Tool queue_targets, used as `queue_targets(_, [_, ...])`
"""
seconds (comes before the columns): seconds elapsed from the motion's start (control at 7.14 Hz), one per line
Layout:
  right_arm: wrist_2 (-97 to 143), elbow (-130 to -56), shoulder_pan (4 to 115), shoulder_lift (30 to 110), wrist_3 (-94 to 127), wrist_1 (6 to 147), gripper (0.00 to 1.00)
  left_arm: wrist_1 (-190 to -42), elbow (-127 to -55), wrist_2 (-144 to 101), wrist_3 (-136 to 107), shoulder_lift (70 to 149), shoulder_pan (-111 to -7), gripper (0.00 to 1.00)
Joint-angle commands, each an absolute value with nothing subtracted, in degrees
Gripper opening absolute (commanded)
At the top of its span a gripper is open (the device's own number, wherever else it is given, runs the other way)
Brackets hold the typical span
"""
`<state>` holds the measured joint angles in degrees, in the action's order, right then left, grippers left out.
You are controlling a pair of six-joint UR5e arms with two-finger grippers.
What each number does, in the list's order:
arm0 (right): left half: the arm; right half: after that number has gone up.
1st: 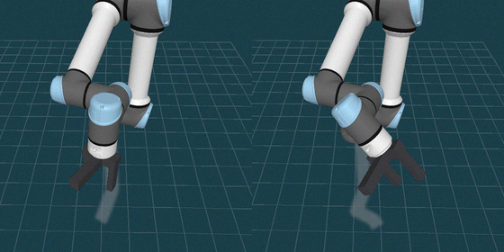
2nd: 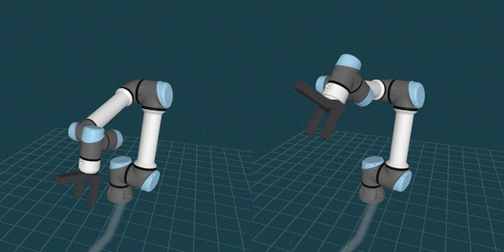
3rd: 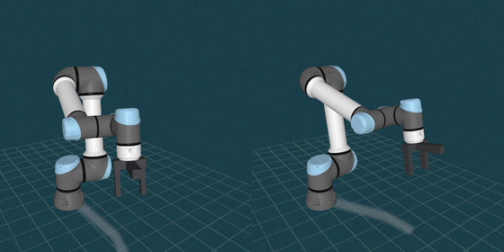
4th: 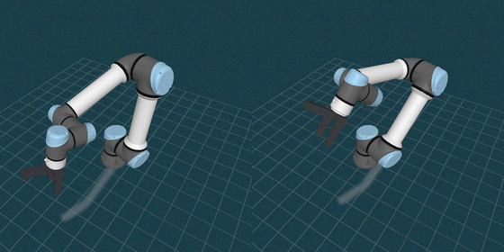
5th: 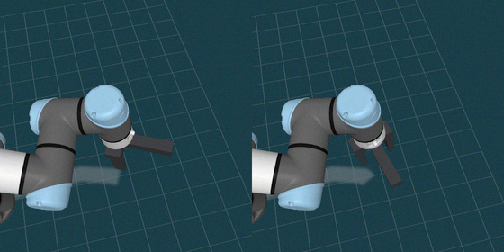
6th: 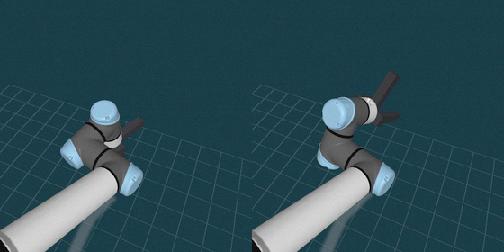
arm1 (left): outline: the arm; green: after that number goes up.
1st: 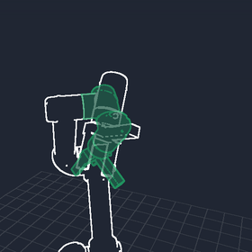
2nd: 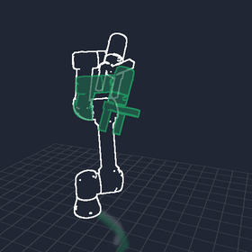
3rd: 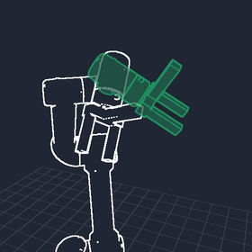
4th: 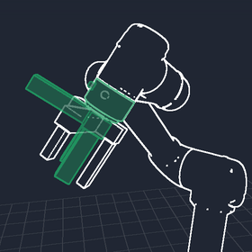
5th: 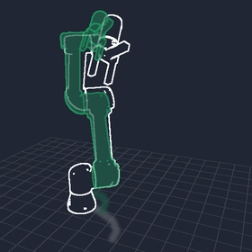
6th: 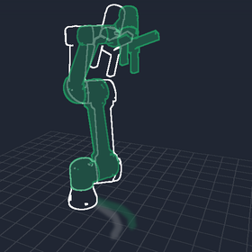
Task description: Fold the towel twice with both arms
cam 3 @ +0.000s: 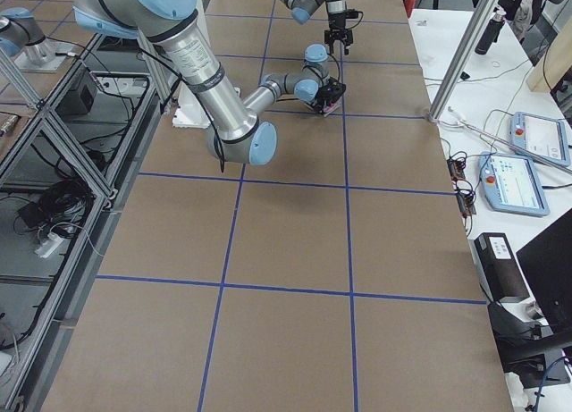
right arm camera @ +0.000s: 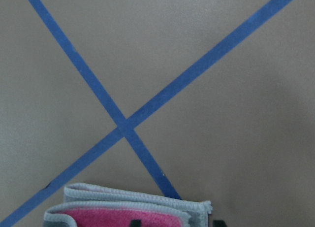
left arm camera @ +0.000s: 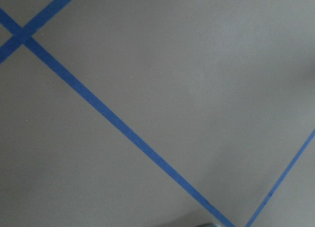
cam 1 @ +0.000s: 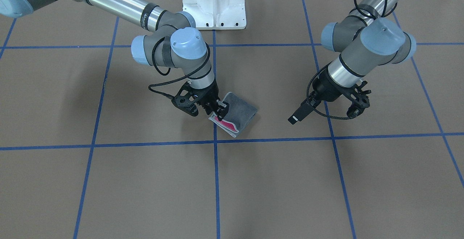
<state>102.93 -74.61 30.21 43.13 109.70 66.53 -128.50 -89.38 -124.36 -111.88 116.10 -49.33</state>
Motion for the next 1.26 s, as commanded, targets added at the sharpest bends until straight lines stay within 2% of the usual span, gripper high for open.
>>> queue_targets(0.0, [102.92, -74.53, 29.97, 43.07, 109.6, 66.53, 0.38, -128.5, -89.38, -124.37, -111.88, 116.1, -49.31, 1.0])
queue_targets(0.28, [102.92, -74.62, 29.8, 43.24, 109.69, 66.53, 0.19, -128.5, -89.3, -124.28, -111.97, 116.1, -49.31, 1.0])
queue_targets(0.7, [102.92, -75.06, 29.8, 43.24, 109.6, 66.62, 0.14, -128.5, -89.3, -124.1, -112.5, 116.19, -49.04, 1.0])
queue_targets(0.84, [102.92, -75.06, 29.88, 43.24, 109.69, 66.71, 0.05, -128.58, -89.3, -124.1, -112.5, 116.19, -49.04, 1.0])
queue_targets(1.12, [102.92, -75.32, 29.88, 43.33, 109.69, 66.71, 0.01, -128.5, -89.3, -124.1, -112.76, 116.45, -49.04, 1.0])
